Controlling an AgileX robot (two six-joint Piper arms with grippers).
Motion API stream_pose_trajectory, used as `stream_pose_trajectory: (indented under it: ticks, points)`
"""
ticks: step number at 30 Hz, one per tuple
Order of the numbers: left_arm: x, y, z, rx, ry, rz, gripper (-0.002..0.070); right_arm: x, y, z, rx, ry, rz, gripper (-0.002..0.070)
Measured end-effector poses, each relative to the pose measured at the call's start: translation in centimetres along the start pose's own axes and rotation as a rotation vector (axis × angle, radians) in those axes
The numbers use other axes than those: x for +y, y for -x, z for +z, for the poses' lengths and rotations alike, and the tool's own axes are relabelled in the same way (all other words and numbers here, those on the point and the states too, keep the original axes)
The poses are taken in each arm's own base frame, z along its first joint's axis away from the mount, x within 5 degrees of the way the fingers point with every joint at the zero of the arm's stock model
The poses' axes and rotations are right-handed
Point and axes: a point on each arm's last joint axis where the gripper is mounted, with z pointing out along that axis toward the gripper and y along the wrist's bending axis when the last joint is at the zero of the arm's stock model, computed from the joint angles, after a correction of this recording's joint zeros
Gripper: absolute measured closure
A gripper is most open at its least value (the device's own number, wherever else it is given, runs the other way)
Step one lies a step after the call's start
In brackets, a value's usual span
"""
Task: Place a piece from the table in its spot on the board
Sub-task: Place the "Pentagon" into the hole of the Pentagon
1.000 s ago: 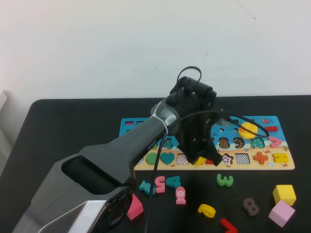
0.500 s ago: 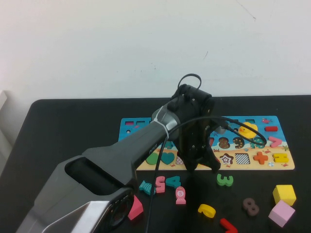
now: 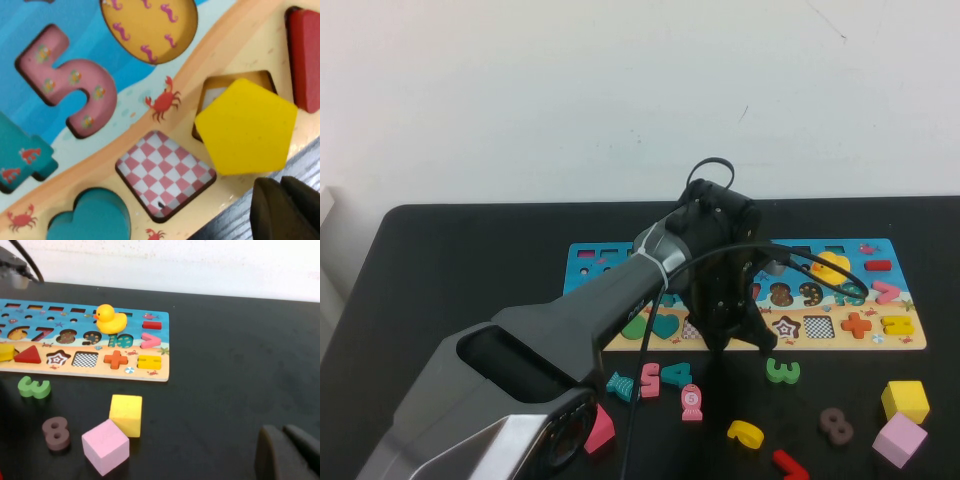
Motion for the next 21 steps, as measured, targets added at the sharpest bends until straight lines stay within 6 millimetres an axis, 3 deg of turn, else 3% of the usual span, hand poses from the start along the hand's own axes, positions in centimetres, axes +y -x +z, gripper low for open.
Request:
stream_pose_trajectory:
  ticks: [21]
  points:
    - [-0.22, 0.56, 0.92, -0.065, -0.029, -0.043, 0.0676, 0.0, 0.0, 0.0, 0.0, 0.0, 0.0, 0.0657]
